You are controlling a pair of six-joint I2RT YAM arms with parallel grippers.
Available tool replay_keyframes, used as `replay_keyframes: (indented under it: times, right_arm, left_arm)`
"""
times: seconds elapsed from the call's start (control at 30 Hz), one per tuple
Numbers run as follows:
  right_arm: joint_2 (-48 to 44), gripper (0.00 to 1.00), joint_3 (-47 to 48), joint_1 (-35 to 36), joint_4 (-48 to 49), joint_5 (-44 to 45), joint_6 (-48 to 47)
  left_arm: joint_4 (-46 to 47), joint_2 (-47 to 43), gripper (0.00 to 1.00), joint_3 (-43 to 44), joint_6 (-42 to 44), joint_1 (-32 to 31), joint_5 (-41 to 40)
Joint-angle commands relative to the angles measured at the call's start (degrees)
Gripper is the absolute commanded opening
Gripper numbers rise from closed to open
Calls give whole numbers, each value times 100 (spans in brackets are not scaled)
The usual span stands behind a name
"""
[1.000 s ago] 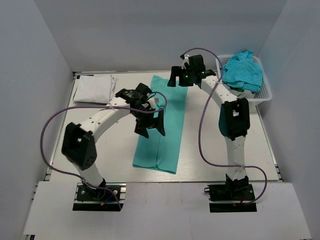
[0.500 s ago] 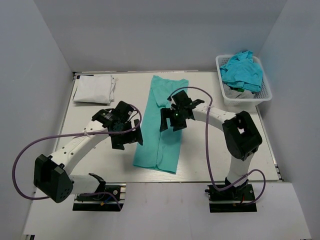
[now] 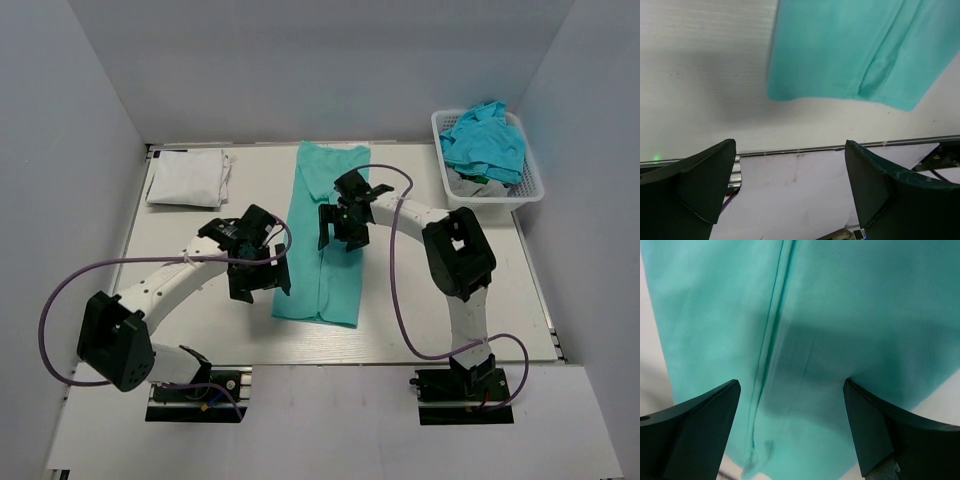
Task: Fold and stack the t-shirts
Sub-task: Rotate the tshirt 90 degrees, then grab the bottom of the folded rectangular tshirt with both arms
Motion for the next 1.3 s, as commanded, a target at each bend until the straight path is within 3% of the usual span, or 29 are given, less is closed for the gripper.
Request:
replay_keyframes:
  times: [0.0, 0.13, 0.27, 0.37, 0.5, 0.6, 0.77, 0.83, 1.03, 1.27]
  right_arm:
    - [708, 90, 625, -310, -620, 906, -346]
    - [789, 90, 1342, -520, -787, 1222, -846]
    - [-26, 90, 1422, -539, -542, 731, -1401]
    - [-967, 90, 685, -564, -42, 213, -1314]
    - [-2075, 90, -1112, -565, 538, 97, -639]
    - [-2891, 90, -1984, -582, 645, 18, -260]
    - [-3702, 90, -3394, -591, 619, -69, 91]
    - [-3922, 90, -3779, -591, 706, -131, 119]
    - [-3792, 90, -4186, -582, 909, -412, 312]
    - [-3431, 90, -4415, -591, 1006, -483, 295]
  left_arm:
    - [179, 193, 100, 152, 282, -60, 244]
    - [381, 334, 100, 204, 353, -60, 307]
    - [733, 334, 100, 56, 485, -60, 508]
    - [1093, 412, 100, -33, 485, -60, 561]
    - [1716, 623, 100, -208, 370, -113, 666]
    - [2341, 869, 100, -367, 370, -175, 878]
    - [2622, 1467, 100, -368, 370, -306, 720]
    - [2694, 1687, 95, -367, 423, -368, 720]
    - [2878, 1863, 70, -612, 370, -421, 561]
    - [3300, 1863, 53, -965, 256, -473, 685]
